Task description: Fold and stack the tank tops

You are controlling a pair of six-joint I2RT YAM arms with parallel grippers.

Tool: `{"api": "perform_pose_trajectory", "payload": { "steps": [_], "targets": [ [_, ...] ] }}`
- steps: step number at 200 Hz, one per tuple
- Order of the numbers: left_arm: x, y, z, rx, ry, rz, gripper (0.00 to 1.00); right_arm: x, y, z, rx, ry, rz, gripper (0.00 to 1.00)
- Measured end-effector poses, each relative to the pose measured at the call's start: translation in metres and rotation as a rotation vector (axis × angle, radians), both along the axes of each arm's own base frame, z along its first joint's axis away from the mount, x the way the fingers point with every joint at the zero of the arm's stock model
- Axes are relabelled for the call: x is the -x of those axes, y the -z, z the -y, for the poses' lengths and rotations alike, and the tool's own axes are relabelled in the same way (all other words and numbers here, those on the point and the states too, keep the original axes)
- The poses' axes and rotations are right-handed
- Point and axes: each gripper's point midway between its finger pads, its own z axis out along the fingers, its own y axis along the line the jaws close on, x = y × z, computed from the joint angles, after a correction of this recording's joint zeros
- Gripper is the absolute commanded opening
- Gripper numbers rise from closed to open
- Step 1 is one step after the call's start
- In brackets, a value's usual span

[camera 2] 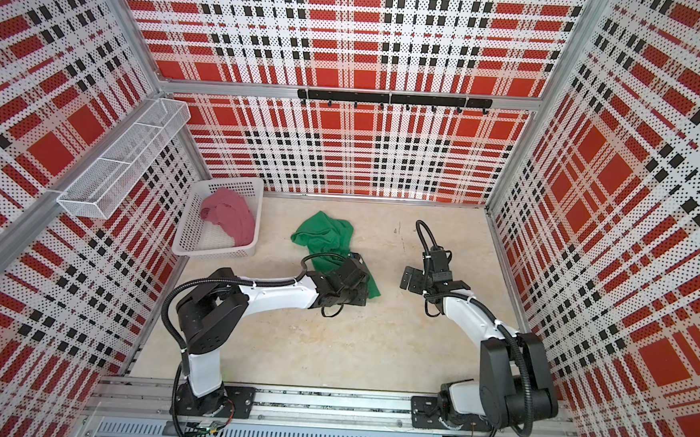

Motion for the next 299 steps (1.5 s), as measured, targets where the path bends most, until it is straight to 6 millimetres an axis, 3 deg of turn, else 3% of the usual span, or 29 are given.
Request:
{"api": "perform_pose_trajectory", "payload": {
  "steps": [51, 97, 135, 216, 268, 299],
  "targets": [
    [-0.012, -0.002, 0.011, 0.014, 0.005, 0.022, 0.40, 0.000, 0.003, -0.009, -0.035, -0.035, -0.007, 1.00],
    [-0.012, 0.010, 0.010, -0.004, 0.012, 0.010, 0.28, 0.009, 0.013, -0.047, -0.080, -0.169, -0.043, 0.99],
    [-0.015, 0.010, 0.008, -0.011, 0.012, 0.016, 0.39, 0.019, 0.026, -0.071, -0.104, -0.247, -0.092, 0.97],
    [-0.017, 0.015, 0.003, -0.043, 0.006, 0.026, 0.03, 0.024, 0.025, -0.086, -0.140, -0.290, -0.095, 0.92],
    [-0.020, 0.015, -0.002, -0.037, -0.007, 0.035, 0.00, 0.025, 0.028, -0.100, -0.175, -0.321, -0.104, 0.59],
    [-0.017, 0.014, -0.024, 0.024, -0.046, 0.021, 0.00, 0.027, 0.040, -0.109, -0.195, -0.332, -0.135, 0.36]
  ]
}}
